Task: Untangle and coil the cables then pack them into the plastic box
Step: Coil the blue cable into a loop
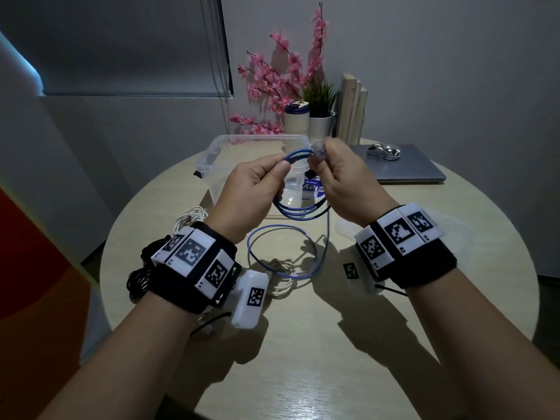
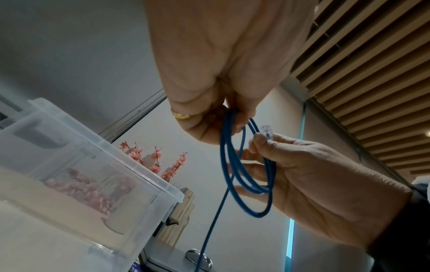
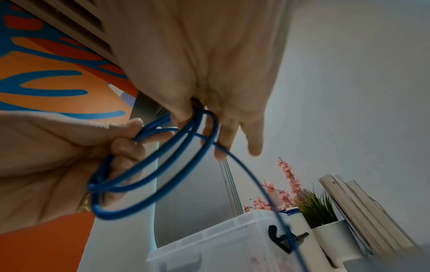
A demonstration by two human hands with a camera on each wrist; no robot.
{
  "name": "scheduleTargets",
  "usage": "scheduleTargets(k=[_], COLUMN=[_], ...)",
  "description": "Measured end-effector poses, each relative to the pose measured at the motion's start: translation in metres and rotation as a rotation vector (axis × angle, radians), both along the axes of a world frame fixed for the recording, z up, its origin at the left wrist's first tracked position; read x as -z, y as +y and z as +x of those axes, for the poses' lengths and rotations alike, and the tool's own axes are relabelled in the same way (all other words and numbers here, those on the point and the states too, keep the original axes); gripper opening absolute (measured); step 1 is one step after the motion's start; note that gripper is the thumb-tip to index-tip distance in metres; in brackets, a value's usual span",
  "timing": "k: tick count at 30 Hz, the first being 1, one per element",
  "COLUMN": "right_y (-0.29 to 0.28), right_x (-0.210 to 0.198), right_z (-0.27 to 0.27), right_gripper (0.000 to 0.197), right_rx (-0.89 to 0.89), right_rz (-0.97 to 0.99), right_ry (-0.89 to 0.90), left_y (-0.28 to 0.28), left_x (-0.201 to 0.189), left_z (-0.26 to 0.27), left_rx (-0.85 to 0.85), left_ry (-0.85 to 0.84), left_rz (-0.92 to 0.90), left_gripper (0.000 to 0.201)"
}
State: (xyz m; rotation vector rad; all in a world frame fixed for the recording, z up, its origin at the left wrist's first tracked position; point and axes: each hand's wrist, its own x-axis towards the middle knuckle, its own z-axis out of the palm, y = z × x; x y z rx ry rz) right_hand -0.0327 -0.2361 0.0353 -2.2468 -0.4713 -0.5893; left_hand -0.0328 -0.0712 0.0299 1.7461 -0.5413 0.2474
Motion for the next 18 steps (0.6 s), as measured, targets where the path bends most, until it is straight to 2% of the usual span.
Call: scheduleTargets(k=[4, 8, 15, 18], right_y=[0.003, 0.006, 0.007, 0.006], right_x=[0.001, 0.0, -0.013, -0.013], right_z=[-0.005, -0.007, -0.012, -0.009], right_gripper=[0.01, 0.016, 0.018, 0.021], right_rx=[-0.064, -0.109, -0.334, -0.269], right_rz=[0.099, 0.203, 0.578, 0.663], right_ry=[0.07, 0.108, 0.33, 0.286], left_y=[0.0, -0.001, -0.001, -0.001], left_x=[-0.005, -0.012, -0.009, -0.009], left_z=[0.0, 0.0, 0.001, -0.001], left_rx=[-0.029, -0.01, 0.064, 0.152], left_ry=[-0.052, -0.061, 0.076, 0.215], left_rz=[-0.006, -0.038, -0.23, -0.269], left_gripper=[0.028, 0.029, 0.032, 0.021])
